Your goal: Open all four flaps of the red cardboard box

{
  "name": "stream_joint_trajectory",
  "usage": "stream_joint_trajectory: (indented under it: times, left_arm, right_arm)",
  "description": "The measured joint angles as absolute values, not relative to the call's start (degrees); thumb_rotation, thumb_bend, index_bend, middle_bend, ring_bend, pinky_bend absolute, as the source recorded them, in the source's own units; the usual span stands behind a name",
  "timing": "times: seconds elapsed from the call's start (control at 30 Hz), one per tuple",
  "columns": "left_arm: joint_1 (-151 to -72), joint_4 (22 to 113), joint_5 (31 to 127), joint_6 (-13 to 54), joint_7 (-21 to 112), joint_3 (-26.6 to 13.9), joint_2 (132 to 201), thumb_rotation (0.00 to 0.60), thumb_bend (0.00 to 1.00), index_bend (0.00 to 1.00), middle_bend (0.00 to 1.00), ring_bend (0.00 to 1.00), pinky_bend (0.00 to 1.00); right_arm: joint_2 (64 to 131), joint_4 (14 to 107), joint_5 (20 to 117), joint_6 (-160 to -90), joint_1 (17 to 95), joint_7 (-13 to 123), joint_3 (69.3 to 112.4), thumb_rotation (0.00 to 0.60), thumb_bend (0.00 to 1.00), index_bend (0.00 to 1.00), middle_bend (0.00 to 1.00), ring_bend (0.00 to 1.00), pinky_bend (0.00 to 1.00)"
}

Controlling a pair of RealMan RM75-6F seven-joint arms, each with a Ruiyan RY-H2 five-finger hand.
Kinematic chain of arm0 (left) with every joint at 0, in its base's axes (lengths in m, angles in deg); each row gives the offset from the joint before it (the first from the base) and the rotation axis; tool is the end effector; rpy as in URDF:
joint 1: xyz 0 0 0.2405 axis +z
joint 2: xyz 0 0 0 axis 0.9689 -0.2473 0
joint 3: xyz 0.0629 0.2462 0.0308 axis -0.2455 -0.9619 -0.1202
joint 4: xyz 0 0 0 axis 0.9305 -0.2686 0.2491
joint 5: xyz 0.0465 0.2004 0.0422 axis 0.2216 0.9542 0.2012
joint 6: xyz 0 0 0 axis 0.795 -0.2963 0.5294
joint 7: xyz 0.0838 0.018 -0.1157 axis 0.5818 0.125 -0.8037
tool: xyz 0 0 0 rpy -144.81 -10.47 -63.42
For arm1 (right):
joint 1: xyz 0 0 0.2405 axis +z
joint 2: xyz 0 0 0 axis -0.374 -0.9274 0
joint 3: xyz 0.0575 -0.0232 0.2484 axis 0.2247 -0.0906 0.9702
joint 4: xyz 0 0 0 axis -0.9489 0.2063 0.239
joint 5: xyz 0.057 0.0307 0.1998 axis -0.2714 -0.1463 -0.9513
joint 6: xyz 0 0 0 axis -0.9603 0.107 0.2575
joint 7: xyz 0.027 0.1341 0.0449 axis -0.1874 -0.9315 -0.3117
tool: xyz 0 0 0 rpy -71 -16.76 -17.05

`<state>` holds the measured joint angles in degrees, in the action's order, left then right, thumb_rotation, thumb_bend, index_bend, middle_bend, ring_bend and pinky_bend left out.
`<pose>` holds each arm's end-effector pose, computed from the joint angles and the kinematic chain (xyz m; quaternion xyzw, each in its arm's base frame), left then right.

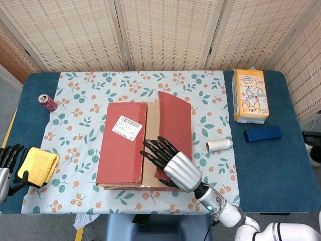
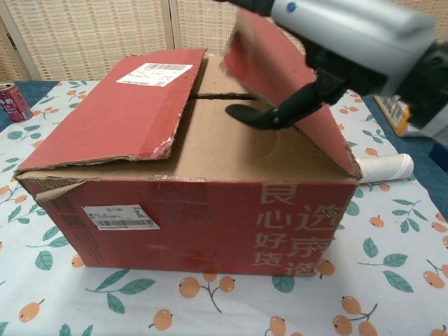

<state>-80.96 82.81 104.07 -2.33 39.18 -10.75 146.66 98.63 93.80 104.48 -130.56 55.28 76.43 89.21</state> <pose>-0.3218 0.1878 0.1782 -0.5807 -0.3703 -0.4136 0.5955 -0.0559 -0.2379 0.0370 0.7308 -0.2265 0.5777 0.2844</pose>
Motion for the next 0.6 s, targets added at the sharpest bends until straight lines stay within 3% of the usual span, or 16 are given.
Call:
stream_joint_trajectory:
  times: [0.3, 0.6]
  left_arm:
    - [-81.0, 82.9, 103.1, -2.1, 41.9, -10.5, 147.2, 0.600, 0.54, 0.12, 0.10, 0.07, 0.08]
    - [-81.1, 83.1, 102.8, -1.7, 43.3, -10.5, 147.5, 0.600, 0.54, 0.13, 0.10, 0.07, 0.08]
  right_arm:
    - [94.0, 93.2, 113.1, -145.7, 47.0, 77.3, 84.7, 0.600, 0.40, 0.00, 0.00, 0.00, 0.00]
    - [92.1, 83.7, 116.6, -160.5, 36.9, 71.9, 80.6, 0.600, 0.40, 0.00, 0.00, 0.00, 0.00]
